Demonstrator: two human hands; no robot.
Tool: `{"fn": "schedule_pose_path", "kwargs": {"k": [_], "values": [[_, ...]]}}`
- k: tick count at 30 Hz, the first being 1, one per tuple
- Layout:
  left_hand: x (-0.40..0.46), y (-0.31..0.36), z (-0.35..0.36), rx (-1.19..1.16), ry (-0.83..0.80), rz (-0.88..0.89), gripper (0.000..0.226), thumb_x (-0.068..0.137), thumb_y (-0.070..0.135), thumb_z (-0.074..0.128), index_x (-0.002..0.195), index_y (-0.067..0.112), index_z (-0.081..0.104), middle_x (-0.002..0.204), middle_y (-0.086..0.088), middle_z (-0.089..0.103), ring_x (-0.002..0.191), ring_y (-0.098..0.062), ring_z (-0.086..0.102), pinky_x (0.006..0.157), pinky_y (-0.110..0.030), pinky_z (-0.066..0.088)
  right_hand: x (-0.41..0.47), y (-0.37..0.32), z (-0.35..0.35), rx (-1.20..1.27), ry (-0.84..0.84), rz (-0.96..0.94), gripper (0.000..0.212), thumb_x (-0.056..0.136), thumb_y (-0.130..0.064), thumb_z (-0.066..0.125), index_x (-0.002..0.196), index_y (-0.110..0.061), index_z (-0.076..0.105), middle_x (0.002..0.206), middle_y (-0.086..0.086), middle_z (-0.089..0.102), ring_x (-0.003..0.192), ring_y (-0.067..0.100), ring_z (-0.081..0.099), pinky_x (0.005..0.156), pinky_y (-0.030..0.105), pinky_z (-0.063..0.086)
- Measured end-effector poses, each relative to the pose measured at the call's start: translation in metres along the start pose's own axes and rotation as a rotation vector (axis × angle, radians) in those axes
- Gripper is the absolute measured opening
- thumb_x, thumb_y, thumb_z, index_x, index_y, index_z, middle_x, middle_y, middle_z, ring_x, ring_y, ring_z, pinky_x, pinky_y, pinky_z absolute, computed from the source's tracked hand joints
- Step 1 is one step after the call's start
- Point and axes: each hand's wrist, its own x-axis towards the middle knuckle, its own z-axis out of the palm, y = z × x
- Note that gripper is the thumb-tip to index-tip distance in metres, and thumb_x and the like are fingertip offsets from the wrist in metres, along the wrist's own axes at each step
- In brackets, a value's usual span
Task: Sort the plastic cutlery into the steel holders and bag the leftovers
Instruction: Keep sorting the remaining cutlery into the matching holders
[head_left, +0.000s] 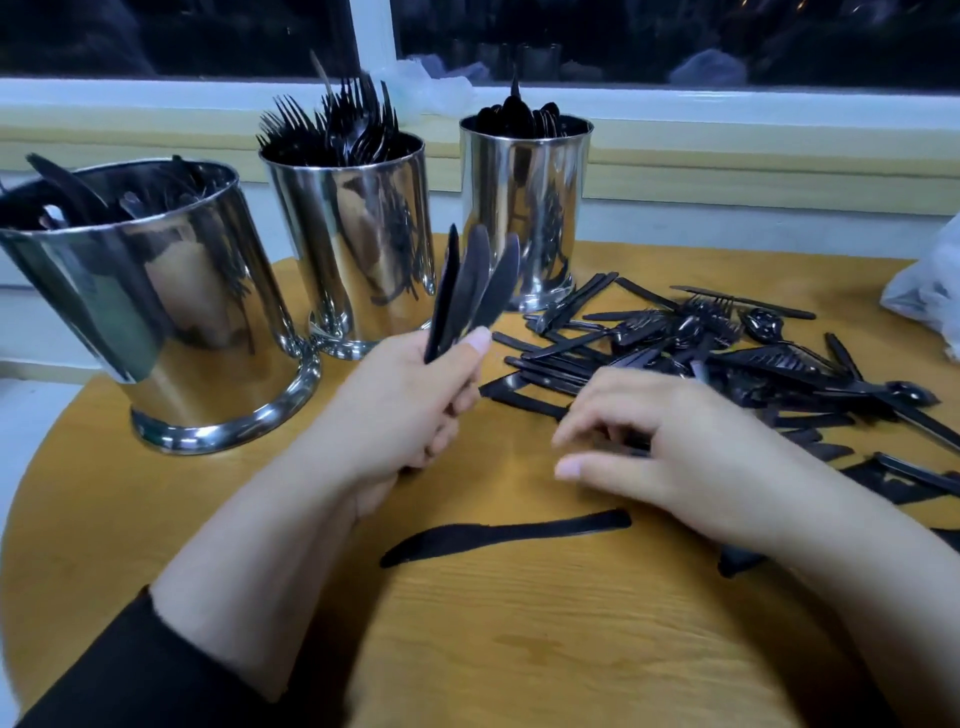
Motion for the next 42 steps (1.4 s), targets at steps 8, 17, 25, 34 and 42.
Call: {"fn": "schedule_pose_path", "kwargs": {"k": [8,17,25,34,42], "values": [[0.001,-0.004,-0.009,-0.099,0.081,0.022,0.033,0.104,0.042,0.056,0.085,0.015,0.056,0.058,0.001,0.037,0.042,-0.014,0.026,0.040,-0.020,0.021,0.003,-0.009,0.012,-0.225,-0.276,-0.062,0.020,0.091,-0.059,0.058,0.092,-0.039,0.062,0.102,-0.024,0.052,0.111,-0.002,0.041,0.101,0.022,0.032],[0.001,-0.005,-0.009,-0.119,0.070,0.038,0.033,0.104,0.042,0.054,0.087,0.014,0.058,0.061,-0.001,0.038,0.043,-0.014,0.027,0.040,-0.021,0.021,0.001,-0.009,0.010,-0.278,-0.167,0.049,0.016,0.092,-0.055,0.059,0.090,-0.039,0.058,0.095,-0.021,0.050,0.096,-0.016,0.039,0.076,0.012,0.028],[0.000,-0.004,-0.008,-0.110,0.097,0.044,0.034,0.104,0.043,0.054,0.086,0.014,0.059,0.058,0.002,0.040,0.043,-0.014,0.028,0.042,-0.021,0.023,0.001,-0.016,0.011,-0.386,-0.161,0.058,0.017,0.096,-0.054,0.053,0.089,-0.038,0.055,0.094,-0.019,0.048,0.096,0.000,0.043,0.095,0.023,0.034],[-0.002,0.000,-0.005,-0.195,0.200,0.059,0.029,0.106,0.041,0.052,0.097,0.015,0.059,0.058,0.005,0.036,0.045,-0.011,0.026,0.039,-0.023,0.022,0.005,-0.017,0.018,-0.313,0.076,0.123,0.016,0.092,-0.032,0.060,0.076,-0.029,0.058,0.079,-0.014,0.054,0.079,0.003,0.051,0.067,0.011,0.037],[-0.006,-0.001,0.018,-0.257,0.218,0.018,0.031,0.107,0.040,0.050,0.091,0.015,0.061,0.069,0.003,0.045,0.054,-0.012,0.035,0.045,-0.026,0.030,0.004,-0.004,0.001,0.289,0.491,0.309,0.018,0.095,-0.027,0.064,0.077,-0.028,0.070,0.064,-0.004,0.066,0.051,0.014,0.056,0.055,0.023,0.053]]}}
